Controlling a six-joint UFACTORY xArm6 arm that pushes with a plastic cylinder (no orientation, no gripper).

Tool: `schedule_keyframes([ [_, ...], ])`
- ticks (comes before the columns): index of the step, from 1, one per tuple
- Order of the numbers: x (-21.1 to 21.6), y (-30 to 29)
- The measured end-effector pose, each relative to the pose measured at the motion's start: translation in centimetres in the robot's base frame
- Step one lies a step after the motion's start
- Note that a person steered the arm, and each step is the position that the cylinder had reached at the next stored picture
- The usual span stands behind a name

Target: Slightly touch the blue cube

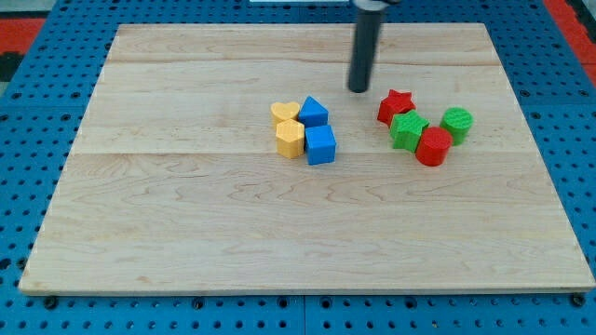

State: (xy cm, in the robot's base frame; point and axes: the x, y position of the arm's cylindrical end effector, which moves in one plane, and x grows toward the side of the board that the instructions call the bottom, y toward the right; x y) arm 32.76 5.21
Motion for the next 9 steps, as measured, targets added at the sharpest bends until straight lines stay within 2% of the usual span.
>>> schedule_keyframes([
  [1,0.1,-7.2],
  [2,2.6,-10.9],
  [4,13.2,-11.3],
  [5,13.3,-11.2],
  [7,13.3,-4.5],
  [8,14.0,-5.2],
  [9,17.1,-4.7],
])
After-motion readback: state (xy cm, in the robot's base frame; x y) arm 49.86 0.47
